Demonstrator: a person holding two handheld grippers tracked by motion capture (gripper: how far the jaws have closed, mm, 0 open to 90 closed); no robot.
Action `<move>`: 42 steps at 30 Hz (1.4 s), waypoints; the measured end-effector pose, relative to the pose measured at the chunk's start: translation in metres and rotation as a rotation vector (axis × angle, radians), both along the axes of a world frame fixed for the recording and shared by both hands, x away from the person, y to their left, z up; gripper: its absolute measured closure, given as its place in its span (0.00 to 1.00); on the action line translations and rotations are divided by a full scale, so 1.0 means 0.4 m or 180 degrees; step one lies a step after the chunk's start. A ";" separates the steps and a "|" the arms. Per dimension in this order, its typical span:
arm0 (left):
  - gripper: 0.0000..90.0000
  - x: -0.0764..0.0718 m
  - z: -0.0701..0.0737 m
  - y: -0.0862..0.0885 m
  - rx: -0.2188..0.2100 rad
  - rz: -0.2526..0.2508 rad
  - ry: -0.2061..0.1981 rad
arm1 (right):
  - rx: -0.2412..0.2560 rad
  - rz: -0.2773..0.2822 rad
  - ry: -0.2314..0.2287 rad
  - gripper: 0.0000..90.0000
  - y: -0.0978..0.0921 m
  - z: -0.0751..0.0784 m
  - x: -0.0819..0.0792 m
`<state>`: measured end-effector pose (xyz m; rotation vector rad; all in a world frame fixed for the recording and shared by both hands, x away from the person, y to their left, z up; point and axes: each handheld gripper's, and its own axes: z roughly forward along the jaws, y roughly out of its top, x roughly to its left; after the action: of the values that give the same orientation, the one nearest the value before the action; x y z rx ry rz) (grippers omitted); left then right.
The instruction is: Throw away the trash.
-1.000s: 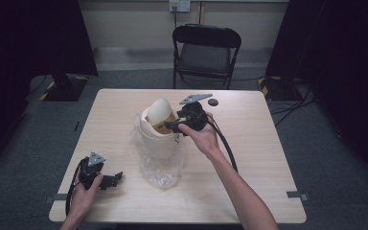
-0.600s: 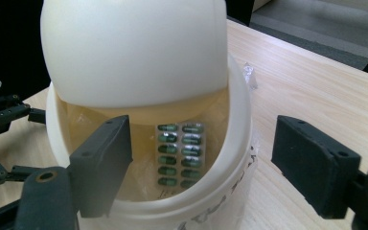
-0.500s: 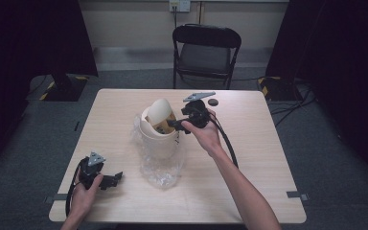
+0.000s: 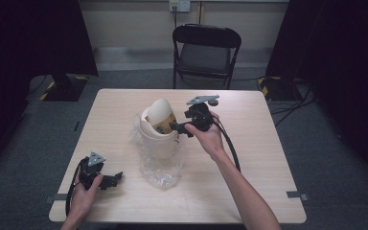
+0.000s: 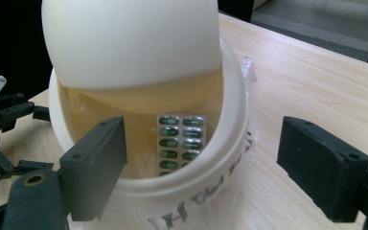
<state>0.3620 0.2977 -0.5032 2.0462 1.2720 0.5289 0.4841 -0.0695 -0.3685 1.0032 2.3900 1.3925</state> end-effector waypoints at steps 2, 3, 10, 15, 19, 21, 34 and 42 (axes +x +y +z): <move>0.00 0.000 0.000 0.000 0.0002 0.0002 0.0000 | 0.0010 -0.0007 -0.0004 0.18 -0.006 0.002 -0.004; 0.00 0.000 0.000 0.000 0.0001 0.0002 -0.0001 | 0.0056 -0.0045 -0.0010 0.18 -0.019 0.005 -0.010; 0.00 0.000 0.000 0.000 0.0002 0.0003 -0.0001 | 0.0113 -0.0147 -0.0012 0.17 -0.065 0.004 -0.022; 0.00 0.000 0.000 0.000 -0.0001 0.0001 0.0000 | 0.0179 -0.0288 -0.0040 0.18 -0.120 0.002 -0.031; 0.00 0.000 0.000 0.000 -0.0001 0.0000 0.0000 | 0.0146 -0.0368 -0.0049 0.18 -0.151 -0.001 -0.048; 0.00 0.000 0.000 0.000 0.0004 0.0004 -0.0002 | 0.0130 -0.0422 -0.0050 0.18 -0.166 0.000 -0.057; 0.00 0.000 0.000 0.000 0.0001 0.0003 -0.0001 | -0.0002 -0.0640 -0.0053 0.20 -0.253 -0.015 -0.135; 0.00 0.000 0.000 0.000 0.0003 0.0003 -0.0001 | 0.0006 -0.0787 -0.0064 0.20 -0.317 -0.053 -0.193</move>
<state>0.3619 0.2976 -0.5032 2.0463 1.2727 0.5303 0.4069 -0.1962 -0.3895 1.2302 2.1626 1.3087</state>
